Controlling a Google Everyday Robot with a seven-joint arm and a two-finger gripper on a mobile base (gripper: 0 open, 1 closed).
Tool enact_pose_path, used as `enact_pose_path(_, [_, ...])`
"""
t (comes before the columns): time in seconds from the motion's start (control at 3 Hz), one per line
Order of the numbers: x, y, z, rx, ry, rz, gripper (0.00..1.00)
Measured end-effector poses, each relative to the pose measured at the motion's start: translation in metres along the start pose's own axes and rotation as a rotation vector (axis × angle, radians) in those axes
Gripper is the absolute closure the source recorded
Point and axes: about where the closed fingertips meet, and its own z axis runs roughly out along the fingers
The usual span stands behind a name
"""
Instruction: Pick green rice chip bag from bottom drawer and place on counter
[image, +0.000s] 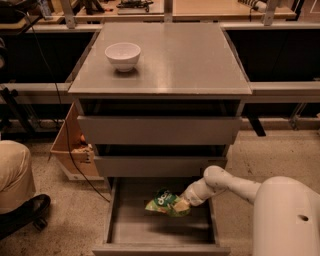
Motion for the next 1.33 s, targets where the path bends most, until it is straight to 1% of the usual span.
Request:
enact_pose_path(0.33, [0.002, 0.015, -0.02, 0.037, 0.022, -0.013, 1.0])
enact_pose_path(0.67, [-0.011, 0.051, -0.053, 0.079, 0.046, -0.087, 1.0])
enact_pose_path(1.0, [-0.032, 0.098, -0.112, 0.147, 0.076, -0.173, 1.0])
enact_pose_path(1.33, [-0.053, 0.121, -0.159, 0.2, 0.089, -0.228, 1.0])
